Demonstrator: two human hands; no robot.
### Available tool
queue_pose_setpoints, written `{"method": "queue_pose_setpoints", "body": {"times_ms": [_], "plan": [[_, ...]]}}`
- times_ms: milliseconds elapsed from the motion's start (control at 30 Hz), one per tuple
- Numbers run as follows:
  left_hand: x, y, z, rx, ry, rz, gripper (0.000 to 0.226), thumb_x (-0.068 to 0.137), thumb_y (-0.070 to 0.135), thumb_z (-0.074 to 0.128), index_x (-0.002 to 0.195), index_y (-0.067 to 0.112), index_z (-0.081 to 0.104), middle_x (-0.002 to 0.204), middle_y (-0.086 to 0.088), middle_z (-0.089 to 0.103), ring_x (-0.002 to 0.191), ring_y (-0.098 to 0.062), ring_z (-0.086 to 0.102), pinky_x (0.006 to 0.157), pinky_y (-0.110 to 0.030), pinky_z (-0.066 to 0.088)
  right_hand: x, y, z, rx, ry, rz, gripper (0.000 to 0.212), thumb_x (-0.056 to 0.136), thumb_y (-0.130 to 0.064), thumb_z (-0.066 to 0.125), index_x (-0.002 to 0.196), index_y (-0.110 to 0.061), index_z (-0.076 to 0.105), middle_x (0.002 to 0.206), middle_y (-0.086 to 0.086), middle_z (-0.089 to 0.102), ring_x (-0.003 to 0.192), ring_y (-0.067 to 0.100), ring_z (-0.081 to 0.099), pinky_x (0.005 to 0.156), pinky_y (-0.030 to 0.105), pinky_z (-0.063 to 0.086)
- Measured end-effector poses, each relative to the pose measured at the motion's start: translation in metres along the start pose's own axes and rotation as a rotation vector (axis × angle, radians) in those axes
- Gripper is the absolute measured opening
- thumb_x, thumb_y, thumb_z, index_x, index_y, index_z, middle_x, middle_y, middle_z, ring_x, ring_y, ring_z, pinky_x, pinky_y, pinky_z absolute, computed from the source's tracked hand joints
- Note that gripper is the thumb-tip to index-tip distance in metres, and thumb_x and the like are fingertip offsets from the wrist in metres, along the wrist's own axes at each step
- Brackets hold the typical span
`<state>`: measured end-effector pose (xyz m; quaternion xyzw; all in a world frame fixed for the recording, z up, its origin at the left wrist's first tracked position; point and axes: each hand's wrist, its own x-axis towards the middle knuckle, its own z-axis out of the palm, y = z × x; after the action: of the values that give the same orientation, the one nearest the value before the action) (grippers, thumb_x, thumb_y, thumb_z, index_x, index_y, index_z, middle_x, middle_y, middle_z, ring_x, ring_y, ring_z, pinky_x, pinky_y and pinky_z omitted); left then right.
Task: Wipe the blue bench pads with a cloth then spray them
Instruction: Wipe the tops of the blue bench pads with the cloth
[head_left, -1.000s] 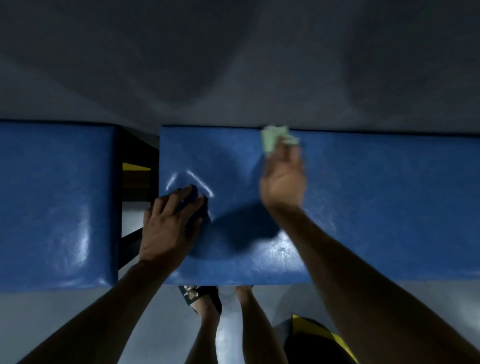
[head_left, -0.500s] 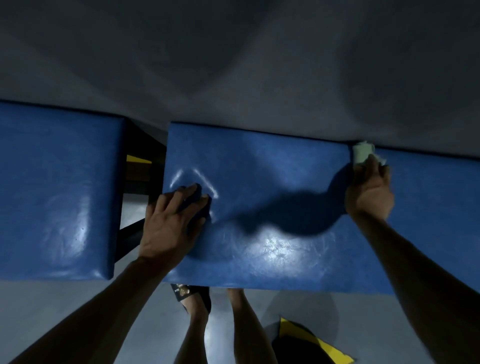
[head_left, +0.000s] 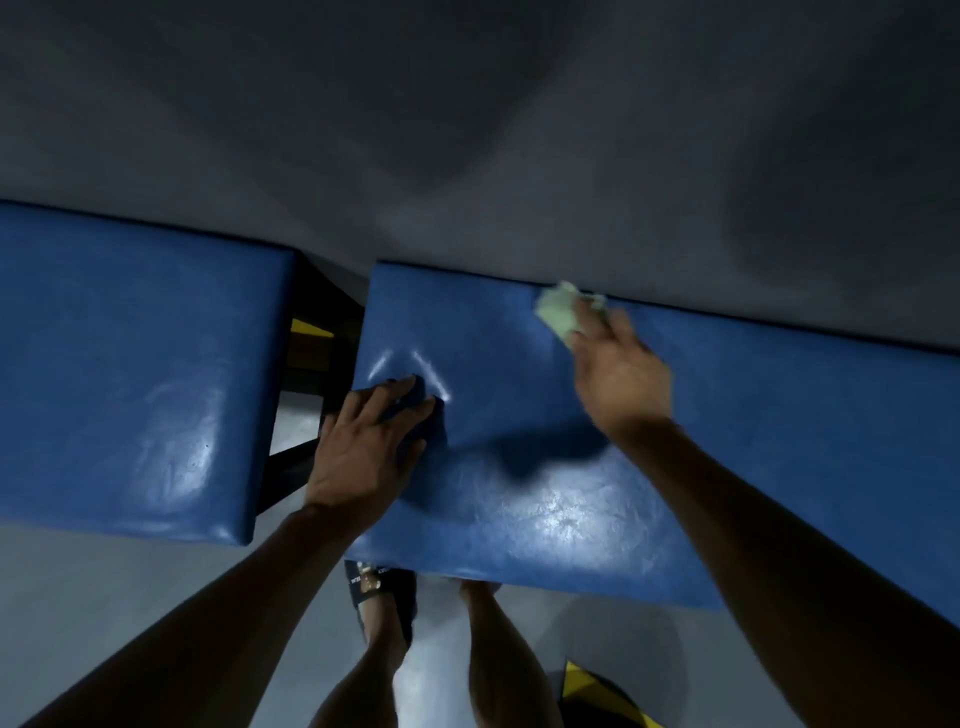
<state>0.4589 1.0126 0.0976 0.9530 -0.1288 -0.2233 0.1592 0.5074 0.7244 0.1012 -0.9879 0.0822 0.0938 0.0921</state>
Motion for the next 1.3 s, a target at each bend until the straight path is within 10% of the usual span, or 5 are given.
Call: {"method": "queue_pose_setpoints", "body": {"times_ms": [367,633,767,1033,1300], "plan": [[0.004,-0.014,0.004,-0.073,0.035,0.078,0.051,0.089,0.050,0.042,0.139,0.038,0.051,0.150,0.010,0.043,0.127,-0.023,0.040,0.090,-0.047,0.049,-0.012,0.042,0.009,0.140,0.117,0.597,0.051,0.104,-0.036,0.036,0.151,-0.020,0.039,0.149,0.015,0.037,0.109,0.041,0.059,0.089,0.045,0.047],[0.001,-0.027,0.000,-0.107,0.037,0.157,0.054,0.092,0.046,0.039,0.145,0.037,0.045,0.154,0.011,0.040,0.130,-0.019,0.038,0.089,-0.039,0.047,0.021,-0.147,0.035,0.034,0.030,0.197,0.048,0.100,-0.021,0.039,0.146,-0.013,0.044,0.150,0.007,0.044,0.102,0.030,0.068,0.077,0.035,0.054],[0.000,-0.043,-0.014,-0.182,0.065,0.202,0.063,0.091,0.036,0.047,0.153,0.032,0.033,0.160,0.009,0.030,0.132,-0.022,0.040,0.096,-0.041,0.048,0.015,-0.107,0.024,0.022,-0.010,0.013,0.047,0.103,-0.035,0.034,0.149,-0.025,0.041,0.148,0.004,0.044,0.102,0.034,0.065,0.080,0.040,0.054],[0.006,-0.062,-0.012,-0.203,0.009,0.152,0.071,0.086,0.027,0.070,0.150,0.030,0.039,0.160,0.008,0.031,0.133,-0.024,0.040,0.100,-0.044,0.048,-0.011,-0.025,0.011,0.113,0.094,0.663,0.047,0.099,-0.038,0.042,0.144,-0.027,0.047,0.142,0.013,0.045,0.107,0.043,0.061,0.091,0.045,0.047],[0.008,-0.063,-0.018,-0.229,0.006,0.155,0.069,0.084,0.028,0.073,0.147,0.031,0.045,0.157,0.011,0.034,0.131,-0.020,0.040,0.101,-0.039,0.047,0.014,-0.179,0.039,0.080,0.068,0.252,0.050,0.101,-0.024,0.041,0.150,-0.021,0.036,0.151,0.004,0.041,0.096,0.029,0.065,0.078,0.036,0.051]]}}
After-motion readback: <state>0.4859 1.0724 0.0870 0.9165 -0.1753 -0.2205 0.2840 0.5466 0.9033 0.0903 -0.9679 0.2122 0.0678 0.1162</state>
